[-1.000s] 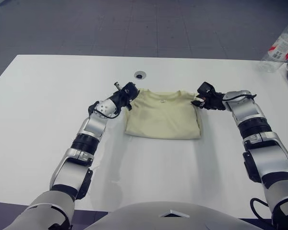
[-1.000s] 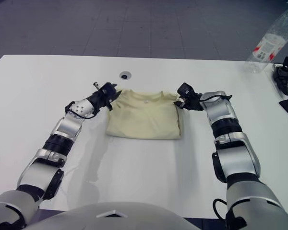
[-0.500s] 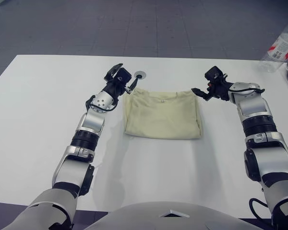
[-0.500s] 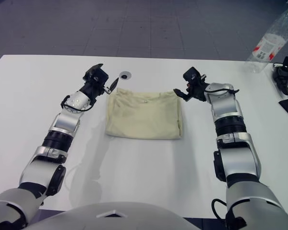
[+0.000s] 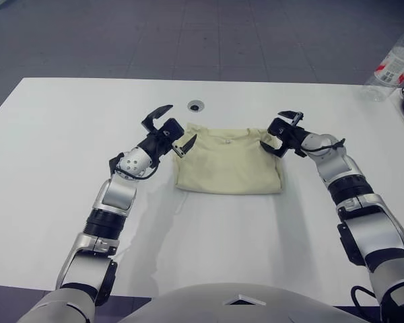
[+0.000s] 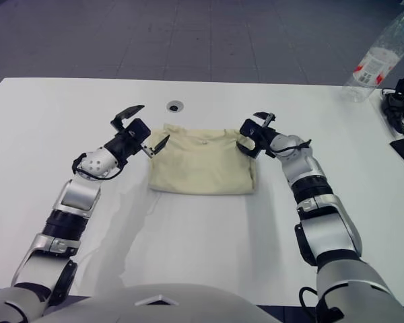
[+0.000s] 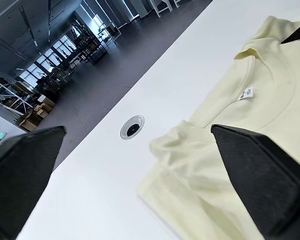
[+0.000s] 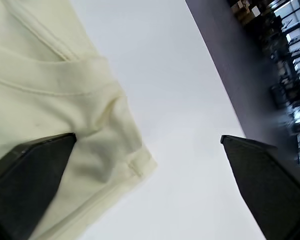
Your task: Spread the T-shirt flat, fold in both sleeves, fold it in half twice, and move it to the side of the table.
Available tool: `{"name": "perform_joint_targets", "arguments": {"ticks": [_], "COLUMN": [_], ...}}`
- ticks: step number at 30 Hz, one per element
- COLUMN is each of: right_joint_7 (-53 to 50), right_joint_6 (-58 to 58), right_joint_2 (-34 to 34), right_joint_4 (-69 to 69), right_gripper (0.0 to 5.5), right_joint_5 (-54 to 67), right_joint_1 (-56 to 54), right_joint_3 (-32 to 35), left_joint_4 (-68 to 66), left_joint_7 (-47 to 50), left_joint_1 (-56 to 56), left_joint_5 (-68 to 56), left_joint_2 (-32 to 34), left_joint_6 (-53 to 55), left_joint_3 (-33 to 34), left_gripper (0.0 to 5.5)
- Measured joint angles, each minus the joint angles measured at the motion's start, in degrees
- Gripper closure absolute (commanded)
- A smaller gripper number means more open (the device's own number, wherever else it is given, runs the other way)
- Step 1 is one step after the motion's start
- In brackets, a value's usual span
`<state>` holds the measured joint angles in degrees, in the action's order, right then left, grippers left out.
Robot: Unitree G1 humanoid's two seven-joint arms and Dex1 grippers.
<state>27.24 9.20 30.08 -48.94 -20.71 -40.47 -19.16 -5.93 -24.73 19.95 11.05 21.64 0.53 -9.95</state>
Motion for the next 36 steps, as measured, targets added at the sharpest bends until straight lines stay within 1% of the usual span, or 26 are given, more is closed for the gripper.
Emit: {"name": "perform_joint_targets", "arguments": {"ticks": [4,6,8,9,10,12,14,18,20,22,23,24,27,29,31,36], "right_joint_7": [-1.4,-1.5,0.5,1.4,4.3,8.5,13.4,21.8,26.3,31.5,32.9,33.9,34.8,34.8,34.5,31.7], "right_joint_6": [5.3,6.8,8.1,8.5,9.0,8.8,7.0,1.2,-1.8,-7.8,-11.1,-16.2,-26.7,-32.4,-35.6,-36.9], "right_joint_2": [3.1,5.8,10.6,11.8,15.2,19.6,24.6,30.5,32.2,31.8,30.3,27.3,23.9,23.1,22.2,21.6], "right_joint_4": [0.0,2.0,7.0,8.4,13.2,20.7,31.6,53.0,62.9,75.1,79.1,83.3,88.7,90.0,90.8,88.3], "right_gripper": [0.10,0.10,0.10,0.10,0.10,0.10,0.10,0.10,0.10,0.10,0.10,0.10,0.10,0.10,0.10,0.10], "right_joint_5": [-4.2,-7.1,-9.3,-9.6,-10.9,-11.0,-9.0,-2.4,1.6,6.7,9.3,13.8,21.3,24.7,26.8,26.5], "right_joint_1": [-0.4,-0.1,2.1,2.6,4.2,7.5,13.6,25.1,29.4,33.7,35.1,36.6,36.3,34.4,32.5,29.5], "right_joint_3": [-4.0,-6.0,-7.3,-7.5,-7.7,-7.4,-5.6,-2.8,-2.8,-4.5,-5.6,-6.5,-5.2,-2.6,-0.9,2.9], "left_joint_4": [2.6,3.9,5.5,6.0,8.0,9.4,9.8,11.0,12.6,15.0,15.5,15.5,13.9,12.9,12.9,13.7], "left_joint_7": [-0.9,-0.9,-0.9,-0.9,-0.7,-0.8,-0.8,-1.1,-1.8,-2.9,-3.3,-3.6,-4.4,-4.5,-4.5,-5.6], "left_joint_1": [0.0,-0.1,-0.3,-0.5,-1.5,-2.7,-2.8,-3.0,-3.6,-4.7,-4.8,-4.8,-4.1,-4.0,-4.0,-4.3], "left_joint_5": [-1.3,-1.7,-1.8,-1.8,-1.7,-1.5,-1.1,-1.0,-1.0,-0.5,0.0,0.2,1.3,1.8,2.1,2.2], "left_joint_2": [0.9,1.4,1.6,1.7,1.7,1.8,2.0,2.6,3.7,4.9,5.3,6.0,6.4,6.5,6.6,7.1], "left_joint_6": [1.9,2.7,3.6,3.8,4.7,5.2,5.9,7.3,8.9,11.0,11.4,11.5,11.4,11.4,11.3,10.8], "left_joint_3": [1.8,2.3,2.8,2.8,2.8,2.7,2.6,2.6,2.7,2.7,2.5,2.1,0.4,0.0,-0.1,-0.1], "left_gripper": [0.12,0.12,0.12,0.12,0.12,0.12,0.12,0.12,0.12,0.12,0.12,0.12,0.12,0.12,0.12,0.12]}}
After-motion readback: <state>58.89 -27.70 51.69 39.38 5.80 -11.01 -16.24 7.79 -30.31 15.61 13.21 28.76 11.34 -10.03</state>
